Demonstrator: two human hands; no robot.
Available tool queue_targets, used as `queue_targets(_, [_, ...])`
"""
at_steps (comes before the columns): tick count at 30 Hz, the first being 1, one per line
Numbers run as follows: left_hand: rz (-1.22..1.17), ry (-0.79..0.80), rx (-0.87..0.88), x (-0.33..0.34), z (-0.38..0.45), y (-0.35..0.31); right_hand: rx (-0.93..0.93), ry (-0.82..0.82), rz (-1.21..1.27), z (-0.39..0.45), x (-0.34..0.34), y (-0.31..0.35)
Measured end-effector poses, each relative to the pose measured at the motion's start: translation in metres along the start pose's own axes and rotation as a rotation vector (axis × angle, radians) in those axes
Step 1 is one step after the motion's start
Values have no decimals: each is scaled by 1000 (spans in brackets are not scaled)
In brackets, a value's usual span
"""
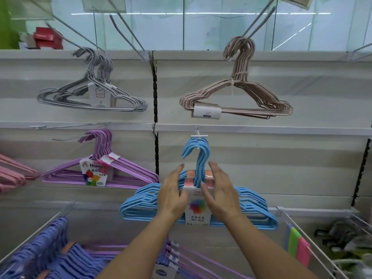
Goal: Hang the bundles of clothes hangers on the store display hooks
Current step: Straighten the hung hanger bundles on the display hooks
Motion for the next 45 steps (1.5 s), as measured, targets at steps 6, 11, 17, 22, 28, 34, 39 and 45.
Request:
queue_targets(6, [-404, -81, -140, 3, 58, -39, 341, 76, 448, 50, -6, 22])
queue_targets(11, [-281, -48, -76, 3, 75, -25, 416, 197, 782, 61, 12, 25])
queue_targets(17, [-278, -2, -96, 10, 83, -14, 399, 190, 821, 71, 14, 25])
queue_targets(22, [-323, 29, -166, 16, 88, -12, 440, 177, 753, 83, 17, 20])
queue_targets(28, [-268, 14, -188, 23, 97, -7, 424, 157, 764, 96, 28, 14])
queue_targets(34, [-319, 18, -209, 31, 104, 0, 436, 101, 734, 101, 39, 12])
queue_targets(39, [-365, 58, -200, 30, 104, -1, 474, 13, 636, 96, 38, 15])
queue_targets(45, [-323, 152, -185, 20, 102, 1, 501, 3, 515, 89, 33, 17])
Point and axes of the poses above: each hand's wrist, its own z-axis towards the middle knuckle, its own x-axis out of the palm, y = z × x, the point moved 3 cm from there along z, towards the middle knuckle, and after that the axes turned 7 degrees about x, right-handed, at the moved point
